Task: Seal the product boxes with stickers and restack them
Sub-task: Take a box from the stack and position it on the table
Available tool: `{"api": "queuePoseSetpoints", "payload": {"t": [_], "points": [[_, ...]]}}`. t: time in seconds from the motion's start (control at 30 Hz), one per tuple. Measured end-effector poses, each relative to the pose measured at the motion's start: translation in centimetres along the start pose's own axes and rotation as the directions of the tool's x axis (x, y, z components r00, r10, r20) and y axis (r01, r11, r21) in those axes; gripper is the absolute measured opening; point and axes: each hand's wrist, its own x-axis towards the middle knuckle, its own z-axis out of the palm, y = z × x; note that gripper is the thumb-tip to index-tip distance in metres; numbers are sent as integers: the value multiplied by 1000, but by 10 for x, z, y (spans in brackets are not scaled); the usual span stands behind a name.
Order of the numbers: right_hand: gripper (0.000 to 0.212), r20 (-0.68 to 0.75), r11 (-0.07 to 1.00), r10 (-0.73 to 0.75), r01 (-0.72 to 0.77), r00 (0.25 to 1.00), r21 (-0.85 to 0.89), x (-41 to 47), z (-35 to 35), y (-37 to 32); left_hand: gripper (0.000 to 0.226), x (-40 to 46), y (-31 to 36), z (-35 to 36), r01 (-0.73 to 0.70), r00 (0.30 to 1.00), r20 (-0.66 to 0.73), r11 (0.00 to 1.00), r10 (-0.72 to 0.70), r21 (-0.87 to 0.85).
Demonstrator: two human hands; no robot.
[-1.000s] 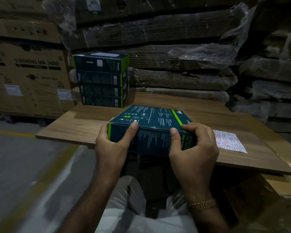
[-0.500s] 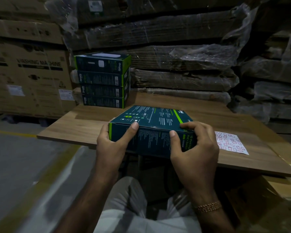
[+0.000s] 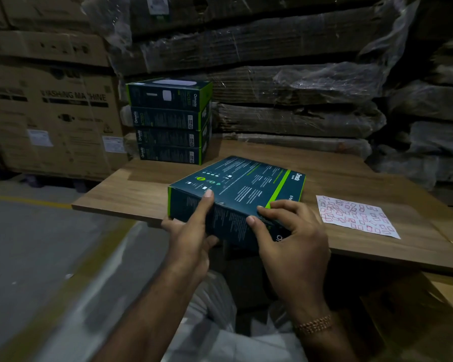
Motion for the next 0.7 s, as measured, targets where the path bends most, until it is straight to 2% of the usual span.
{"api": "queuePoseSetpoints", "payload": {"t": [0.1,0.23,0.37,0.5,0.63,0.7], "points": [[19,-1,1000,-13,13,1000,3,3,-3,4,92,3,-4,1,-1,1000,-4,1000,1,1],[20,29,1000,-22,22,999,-9,4,-6,14,99,6,-10,0,6,999,52,1000,-5,-7],[20,54,999,-45,45,998,-2,5,-9,21,92,6,-15,-2,14,994,104,1000,-12,-20],[28,116,997,-52,59,992,-56,8,-14,29,79,8,-18,-3,42,993,107,999,-41,-10],[37,181,995,-71,83,981,-59,11,-18,37,88,11,-16,0,24,995,95,1000,-23,-9],[38,189,996,-69,79,980,-48,14,-18,42,81,11,-15,3,36,995,99,999,-35,-8]]}}
